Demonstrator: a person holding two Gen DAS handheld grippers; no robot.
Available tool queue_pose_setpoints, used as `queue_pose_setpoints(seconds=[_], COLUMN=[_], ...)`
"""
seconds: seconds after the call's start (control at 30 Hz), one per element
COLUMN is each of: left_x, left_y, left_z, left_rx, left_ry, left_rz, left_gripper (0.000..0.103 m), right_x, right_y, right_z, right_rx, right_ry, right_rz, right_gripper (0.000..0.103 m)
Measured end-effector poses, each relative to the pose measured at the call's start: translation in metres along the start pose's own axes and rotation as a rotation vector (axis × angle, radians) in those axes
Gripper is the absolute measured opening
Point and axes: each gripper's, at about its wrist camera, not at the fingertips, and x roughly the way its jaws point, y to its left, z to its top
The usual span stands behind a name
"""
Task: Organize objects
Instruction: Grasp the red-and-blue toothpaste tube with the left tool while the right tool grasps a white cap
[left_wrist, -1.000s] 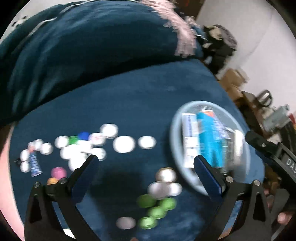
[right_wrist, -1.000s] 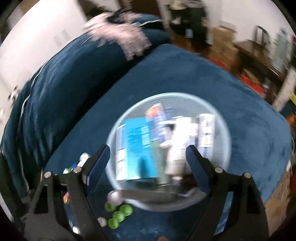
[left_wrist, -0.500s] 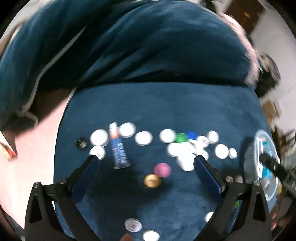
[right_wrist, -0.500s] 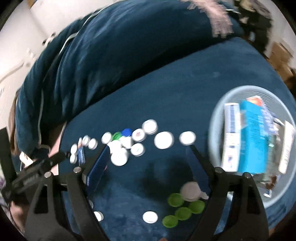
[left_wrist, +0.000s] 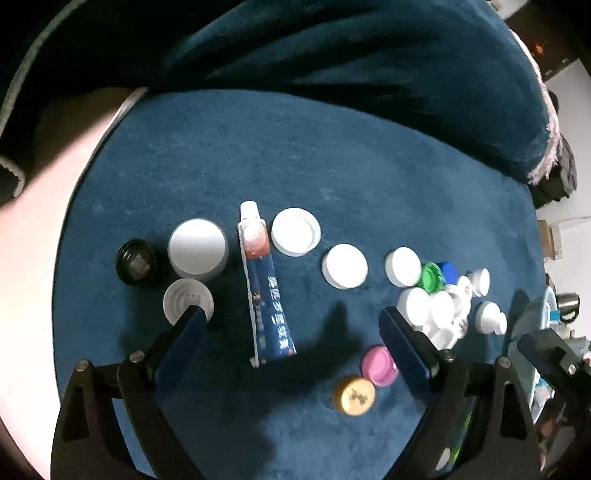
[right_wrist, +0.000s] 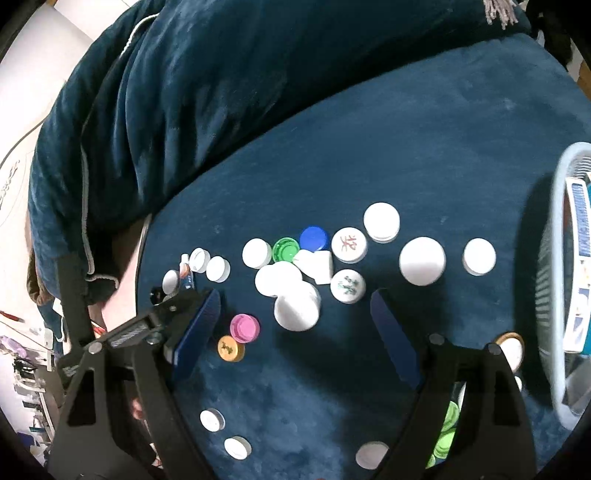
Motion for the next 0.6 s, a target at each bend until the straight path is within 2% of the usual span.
queue_pose_setpoints(seconds=[0.13,0.17,0.2,0.47,0.53,0.57,0.6], left_x=[0.012,0.015,0.017,0.021,0.022,0.021,0.019], left_y=[-0.003,-0.004,-0.005,-0.018,-0.021,-0.023,-0.022], left_z=[0.003,0.003,0.004,0.004,0.002,0.000,-0.001], left_rx=[-0.005,0.000,0.009,0.081,0.126,0.147,0.150], left_ry=[0.008,0.009,0.012,-0.011,-0.012,-0.010,-0.006], left_rz=[0.031,0.051,0.070,0.141,0.172,0.174,0.146], left_gripper=[0.076,0.058,0.045,0.041,0.030,0.021,0.018], right_x=[0.004,0.005,0.006,0.008,0.006,0.005,0.003], right_y=[0.001,0.001,0.000,-0.001,-0.001,0.000,0.001], right_z=[0.002,0.002,0.003,0.004,0.004,0.003,0.003], right_rx=[-0.001,0.001,0.005,-0.002,0.002,0.003,0.000], right_ry=[-0.001,0.001,0.005,0.020,0.020,0.021,0.021], right_rz=[0.004,0.005,0.006,0.002,0.001,0.001,0.001], right_gripper=[0.085,0.085,0.085,0.085,0.085,0.085,0.085])
